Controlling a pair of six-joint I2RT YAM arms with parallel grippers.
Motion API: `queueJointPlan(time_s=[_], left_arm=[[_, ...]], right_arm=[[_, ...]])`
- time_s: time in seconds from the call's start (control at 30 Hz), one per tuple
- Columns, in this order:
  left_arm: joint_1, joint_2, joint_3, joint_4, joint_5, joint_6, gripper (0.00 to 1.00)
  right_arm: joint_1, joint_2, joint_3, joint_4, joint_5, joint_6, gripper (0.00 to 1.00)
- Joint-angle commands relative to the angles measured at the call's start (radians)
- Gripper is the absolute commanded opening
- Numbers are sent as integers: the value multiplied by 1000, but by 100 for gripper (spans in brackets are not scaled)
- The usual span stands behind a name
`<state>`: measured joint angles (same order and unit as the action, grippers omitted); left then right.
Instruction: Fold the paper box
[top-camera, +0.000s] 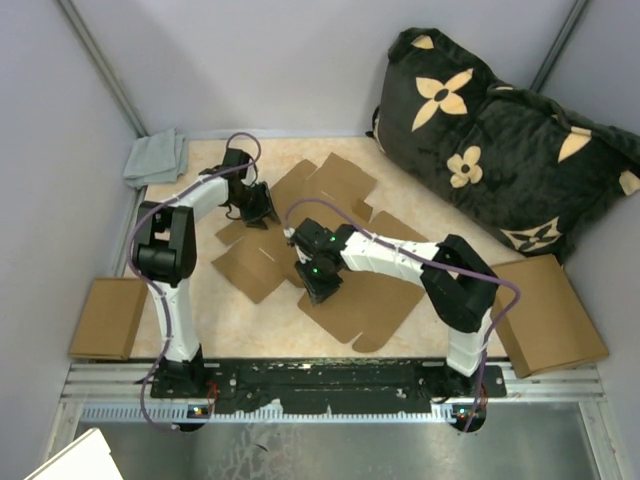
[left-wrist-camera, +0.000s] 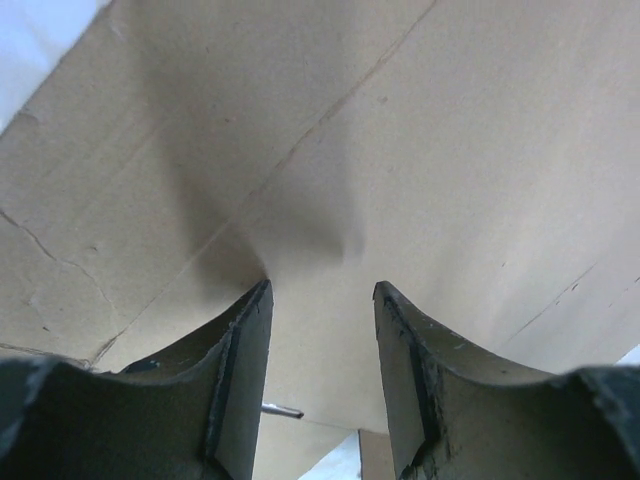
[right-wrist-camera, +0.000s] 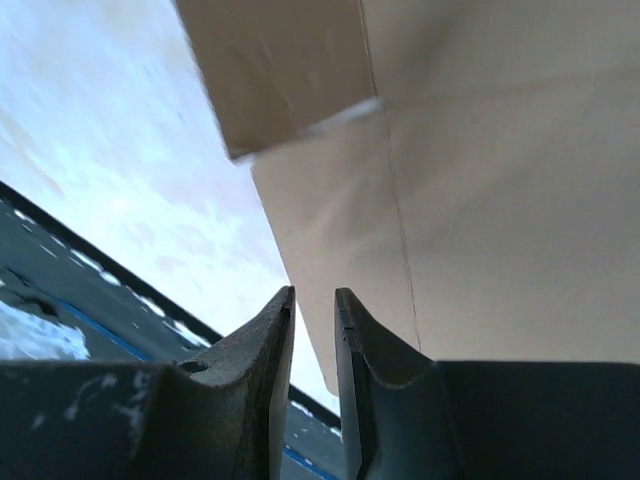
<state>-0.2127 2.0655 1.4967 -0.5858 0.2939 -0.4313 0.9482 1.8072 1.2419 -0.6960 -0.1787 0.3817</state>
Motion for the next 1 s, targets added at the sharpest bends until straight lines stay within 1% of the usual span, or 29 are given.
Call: queueJointPlan(time_s=[0.0, 0.07, 0.13, 0.17, 0.23, 0.3, 0.37, 0.4, 0.43, 0.53, 0.63, 0.8, 0.97], left_arm=[[-4, 41, 110, -32, -2, 4, 52], [-4, 5, 118, -36, -19, 7, 53], [-4, -50, 112, -36, -39, 12, 53], [-4, -78, 104, -39, -45, 12, 53], [-4, -147, 70, -38, -46, 9, 54], [-4, -223, 3, -14, -45, -3, 54], [-4, -299, -79, 17, -30, -21, 54], [-4, -333, -123, 37, -20, -31, 54], [-4, -365, -167, 54, -12, -38, 54], [-4, -465, -295, 97, 9, -45, 54], [-4, -518, -360, 92, 21, -26, 53], [-5, -542, -396, 35, 5, 29, 53], [-5, -486, -419, 35, -22, 49, 53]], right_arm=[[-10, 38, 211, -48, 46, -3, 23], [-25, 23, 287, -92, 107, -28, 23], [-78, -4, 327, -129, 148, -51, 23], [-124, -25, 319, -135, 156, -58, 23], [-238, -72, 240, -102, 173, -74, 22], [-354, -113, 104, -65, 197, -88, 21], [-405, -144, 8, -38, 256, -109, 20], [-408, -144, -27, -34, 287, -121, 20], [-408, -178, -57, -30, 299, -126, 20], [-410, -215, -131, 9, 267, -96, 20], [-410, -213, -174, 24, 261, -61, 20], [-394, -194, -266, 79, 199, -6, 20], [-296, -190, -289, 111, 146, 57, 20]])
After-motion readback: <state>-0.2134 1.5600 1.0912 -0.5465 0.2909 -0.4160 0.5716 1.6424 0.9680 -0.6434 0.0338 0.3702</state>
